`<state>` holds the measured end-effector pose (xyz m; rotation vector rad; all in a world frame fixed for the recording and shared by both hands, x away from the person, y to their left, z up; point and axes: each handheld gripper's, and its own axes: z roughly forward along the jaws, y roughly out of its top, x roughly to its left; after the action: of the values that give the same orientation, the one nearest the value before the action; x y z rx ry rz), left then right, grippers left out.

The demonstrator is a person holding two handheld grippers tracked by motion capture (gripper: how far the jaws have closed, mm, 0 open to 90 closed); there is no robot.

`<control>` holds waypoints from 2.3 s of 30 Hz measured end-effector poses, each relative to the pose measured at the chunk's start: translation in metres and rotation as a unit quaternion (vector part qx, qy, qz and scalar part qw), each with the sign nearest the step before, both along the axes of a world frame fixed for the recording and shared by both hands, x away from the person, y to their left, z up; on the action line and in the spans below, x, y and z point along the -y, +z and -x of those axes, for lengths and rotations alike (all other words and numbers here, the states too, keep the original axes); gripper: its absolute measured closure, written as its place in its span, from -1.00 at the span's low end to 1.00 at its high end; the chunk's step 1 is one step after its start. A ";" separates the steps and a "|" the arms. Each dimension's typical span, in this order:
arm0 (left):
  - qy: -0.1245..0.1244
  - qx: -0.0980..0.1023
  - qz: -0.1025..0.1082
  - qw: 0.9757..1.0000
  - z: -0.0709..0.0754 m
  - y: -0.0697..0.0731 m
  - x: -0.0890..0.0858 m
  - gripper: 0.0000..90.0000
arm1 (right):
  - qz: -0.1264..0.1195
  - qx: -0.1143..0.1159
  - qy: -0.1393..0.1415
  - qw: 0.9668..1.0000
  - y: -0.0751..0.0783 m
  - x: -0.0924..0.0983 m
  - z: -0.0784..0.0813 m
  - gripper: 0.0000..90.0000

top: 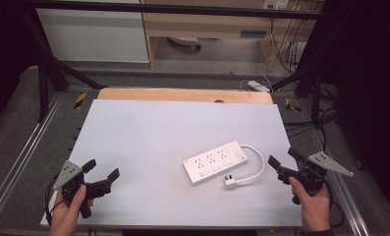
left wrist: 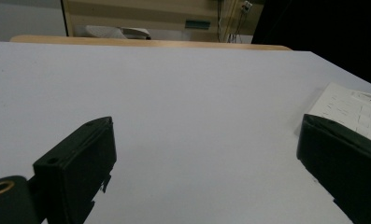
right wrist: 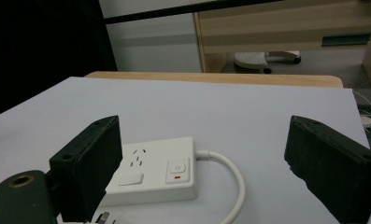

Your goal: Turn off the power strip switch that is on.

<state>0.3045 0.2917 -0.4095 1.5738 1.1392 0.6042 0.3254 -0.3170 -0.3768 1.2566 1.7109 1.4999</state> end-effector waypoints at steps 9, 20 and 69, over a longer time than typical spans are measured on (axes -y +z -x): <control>-0.006 0.000 -0.002 1.000 0.000 0.000 0.001 -0.90 | 0.015 -0.003 0.004 1.000 0.008 -0.006 -0.009 -0.93; -0.014 -0.009 -0.007 1.000 -0.001 -0.002 0.005 -0.90 | 0.025 -0.020 0.037 0.999 0.017 -0.022 -0.023 -0.94; 0.000 -0.005 -0.021 1.000 -0.001 -0.001 0.003 -0.89 | 0.074 0.007 0.140 0.987 0.044 -0.096 -0.039 1.00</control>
<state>0.3054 0.2884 -0.4101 1.6153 1.1407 0.6244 0.3648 -0.2207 -0.3331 0.9587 2.0149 1.4962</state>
